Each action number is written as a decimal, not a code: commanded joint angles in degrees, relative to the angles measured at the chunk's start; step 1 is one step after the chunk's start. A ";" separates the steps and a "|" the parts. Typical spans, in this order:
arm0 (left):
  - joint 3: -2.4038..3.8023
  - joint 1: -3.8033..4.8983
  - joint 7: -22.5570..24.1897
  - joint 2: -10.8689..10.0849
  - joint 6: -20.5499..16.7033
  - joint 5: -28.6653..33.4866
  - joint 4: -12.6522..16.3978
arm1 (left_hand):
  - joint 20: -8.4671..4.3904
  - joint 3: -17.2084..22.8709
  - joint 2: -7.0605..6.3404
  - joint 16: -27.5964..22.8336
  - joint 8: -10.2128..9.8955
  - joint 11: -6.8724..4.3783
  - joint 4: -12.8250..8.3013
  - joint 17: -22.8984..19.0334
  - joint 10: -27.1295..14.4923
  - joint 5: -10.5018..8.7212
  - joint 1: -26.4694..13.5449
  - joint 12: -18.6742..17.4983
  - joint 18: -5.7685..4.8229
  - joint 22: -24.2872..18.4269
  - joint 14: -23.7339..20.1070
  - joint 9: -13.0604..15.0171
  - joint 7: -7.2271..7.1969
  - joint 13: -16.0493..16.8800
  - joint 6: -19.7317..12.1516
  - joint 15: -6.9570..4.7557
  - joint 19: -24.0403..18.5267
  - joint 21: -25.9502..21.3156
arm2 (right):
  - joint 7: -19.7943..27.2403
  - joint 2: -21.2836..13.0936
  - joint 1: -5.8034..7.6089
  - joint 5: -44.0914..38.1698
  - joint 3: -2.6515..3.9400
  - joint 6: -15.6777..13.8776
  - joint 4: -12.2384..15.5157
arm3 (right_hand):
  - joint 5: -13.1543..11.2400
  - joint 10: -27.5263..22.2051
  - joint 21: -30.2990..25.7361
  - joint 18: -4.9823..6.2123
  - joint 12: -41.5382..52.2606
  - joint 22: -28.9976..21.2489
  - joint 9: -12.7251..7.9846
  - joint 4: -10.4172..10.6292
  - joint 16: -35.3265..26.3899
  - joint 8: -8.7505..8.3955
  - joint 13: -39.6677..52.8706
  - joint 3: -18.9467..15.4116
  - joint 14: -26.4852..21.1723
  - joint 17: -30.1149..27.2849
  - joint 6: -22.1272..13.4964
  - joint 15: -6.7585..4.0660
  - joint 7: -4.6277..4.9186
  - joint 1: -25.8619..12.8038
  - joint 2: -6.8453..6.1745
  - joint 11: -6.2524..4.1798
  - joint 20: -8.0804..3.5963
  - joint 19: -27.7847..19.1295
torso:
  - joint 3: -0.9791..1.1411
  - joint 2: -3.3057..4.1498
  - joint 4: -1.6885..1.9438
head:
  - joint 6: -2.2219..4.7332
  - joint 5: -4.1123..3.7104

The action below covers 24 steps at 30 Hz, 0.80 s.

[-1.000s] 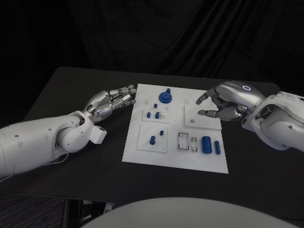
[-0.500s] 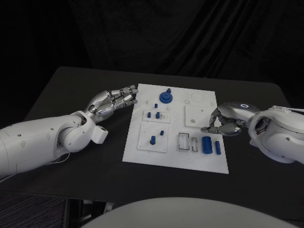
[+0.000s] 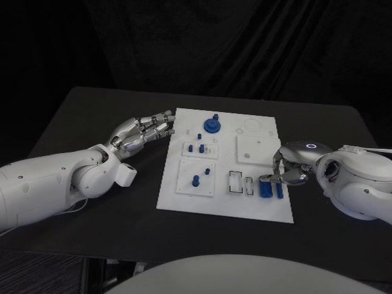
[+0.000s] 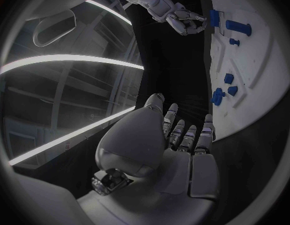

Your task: Assemble the parts on the task board

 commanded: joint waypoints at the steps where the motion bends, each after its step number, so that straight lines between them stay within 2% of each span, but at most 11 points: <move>1: 0.06 -0.14 0.63 0.02 1.20 0.11 0.09 | -0.05 0.45 0.27 -0.02 0.13 0.33 -0.03 -0.07 -0.24 0.22 0.43 0.07 -0.81 -0.06 -0.26 -0.02 0.13 0.02 -0.24 0.12 -0.15 -0.14 | -3.85 -0.20 -0.51 -3.31 0.02 0.64 0.61 | -0.38 5.96 0.53 -0.82 0.14 14.43 1.12 0.18 0.16 0.70 15.07 0.14 5.84 15.06 -0.62 -0.47 -0.06 -0.27 -0.66 -0.47 -0.30 5.12 | -0.13 0.03 -0.23 | -0.01 0.31; 3: 0.06 -0.15 0.58 0.02 1.28 0.11 0.08 | -0.05 0.53 0.30 -0.04 0.11 0.36 -0.09 -0.08 -0.28 0.23 0.47 0.04 -0.83 -0.11 -0.29 -0.03 0.16 0.02 -0.31 0.12 -0.18 -0.16 | -3.90 -0.20 -0.78 -3.68 0.02 0.51 0.75 | -0.39 5.96 0.89 -0.91 0.14 14.55 2.23 0.20 0.16 1.29 15.07 -0.11 5.84 15.06 -0.82 -0.55 -0.16 -0.39 -1.25 -0.56 -0.36 5.29 | -0.16 0.03 -0.25 | -0.01 0.41; 6: 0.06 -0.17 0.53 0.01 1.38 0.11 0.06 | -0.05 0.53 0.30 -0.04 0.11 0.36 -0.09 -0.08 -0.28 0.23 0.47 0.04 -0.83 -0.11 -0.29 -0.03 0.16 0.02 -0.31 0.12 -0.18 -0.16 | -3.94 -0.13 -1.12 -3.96 0.02 0.24 0.83 | -0.88 5.96 1.00 -0.94 0.14 14.59 2.87 0.23 0.16 1.57 15.07 -0.28 5.84 15.06 -0.97 -0.59 -0.19 -0.58 -1.52 -0.60 -0.40 5.33 | -0.06 -0.01 -0.13 | -0.01 0.27; 14: 0.06 -0.22 0.42 0.02 1.57 0.11 -0.14 | -0.05 0.61 0.32 -0.04 0.10 0.39 -0.15 -0.08 -0.30 0.24 0.52 0.04 -0.84 -0.13 -0.29 -0.03 0.18 0.02 -0.31 0.13 -0.19 -0.17 | -3.63 0.17 -1.69 -4.24 0.02 -1.15 0.69 | -1.16 5.96 0.99 -0.93 0.14 14.58 3.32 0.22 0.16 1.77 15.07 -0.16 5.84 15.06 -1.02 -0.62 -0.21 -0.64 -1.25 -0.61 -0.42 5.32 | 0.05 0.00 -0.14 | -0.01 0.18; 24: 0.06 -0.27 0.27 0.11 1.83 0.11 -0.25 | -0.05 0.67 0.34 -0.03 0.10 0.41 -0.20 -0.07 -0.29 0.25 0.56 0.06 -0.86 -0.13 -0.29 -0.03 0.19 0.03 -0.34 0.13 -0.19 -0.18 | -3.14 1.08 -2.60 -4.29 0.01 -1.35 -0.40 | -1.40 5.96 0.91 -0.91 0.14 14.55 3.72 0.27 0.16 1.76 15.07 -0.21 5.84 15.06 -1.08 -0.61 -0.18 -1.57 -0.94 -0.60 -0.44 5.27 | 0.03 -0.04 -0.16 | -0.01 0.14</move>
